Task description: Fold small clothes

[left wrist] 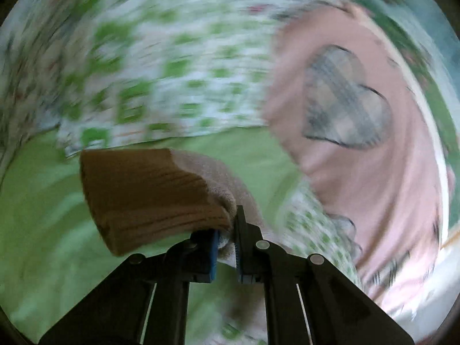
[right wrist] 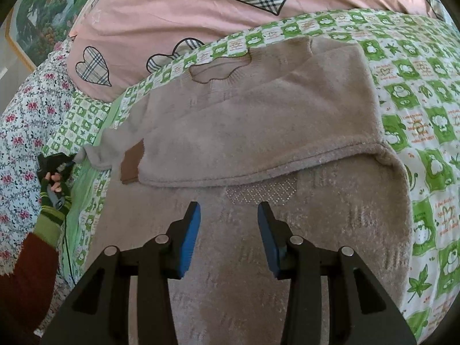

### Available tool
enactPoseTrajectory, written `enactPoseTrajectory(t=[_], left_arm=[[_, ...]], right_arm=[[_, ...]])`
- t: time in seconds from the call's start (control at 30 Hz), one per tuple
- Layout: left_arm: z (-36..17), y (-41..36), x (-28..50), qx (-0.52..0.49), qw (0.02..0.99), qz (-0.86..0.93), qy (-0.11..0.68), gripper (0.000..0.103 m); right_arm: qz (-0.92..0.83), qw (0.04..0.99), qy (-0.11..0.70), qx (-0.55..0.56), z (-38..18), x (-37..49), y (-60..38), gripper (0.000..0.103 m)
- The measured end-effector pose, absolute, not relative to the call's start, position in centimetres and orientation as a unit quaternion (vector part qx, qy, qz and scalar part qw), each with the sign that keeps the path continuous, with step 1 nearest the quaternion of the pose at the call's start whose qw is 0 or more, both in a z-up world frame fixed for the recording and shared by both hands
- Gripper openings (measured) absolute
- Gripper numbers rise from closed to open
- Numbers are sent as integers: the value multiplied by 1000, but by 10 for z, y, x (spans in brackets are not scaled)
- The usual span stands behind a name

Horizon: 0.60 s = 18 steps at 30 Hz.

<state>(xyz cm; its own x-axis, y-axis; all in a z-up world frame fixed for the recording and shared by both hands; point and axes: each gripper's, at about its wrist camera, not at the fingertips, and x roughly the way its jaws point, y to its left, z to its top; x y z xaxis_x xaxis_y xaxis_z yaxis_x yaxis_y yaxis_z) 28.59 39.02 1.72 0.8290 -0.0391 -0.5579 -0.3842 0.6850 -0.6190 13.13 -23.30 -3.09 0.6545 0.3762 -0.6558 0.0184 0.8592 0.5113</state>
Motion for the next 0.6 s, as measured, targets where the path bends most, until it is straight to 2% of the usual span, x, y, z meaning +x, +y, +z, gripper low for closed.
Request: enactPoseTrajectory(t=[0.17,0.3,0.6], left_arm=[[68,300,280,-304,917,-5,259,8],[83,209,287,-247,925,-82,277,8],[42,5,300,-154,906,-209,335,8]], right_arm=[[105,876,396,254,-30,121,-235,43],[99,879,389,259,-28,111,-244,43],[82,877,380,281,-34,97,-270,43]])
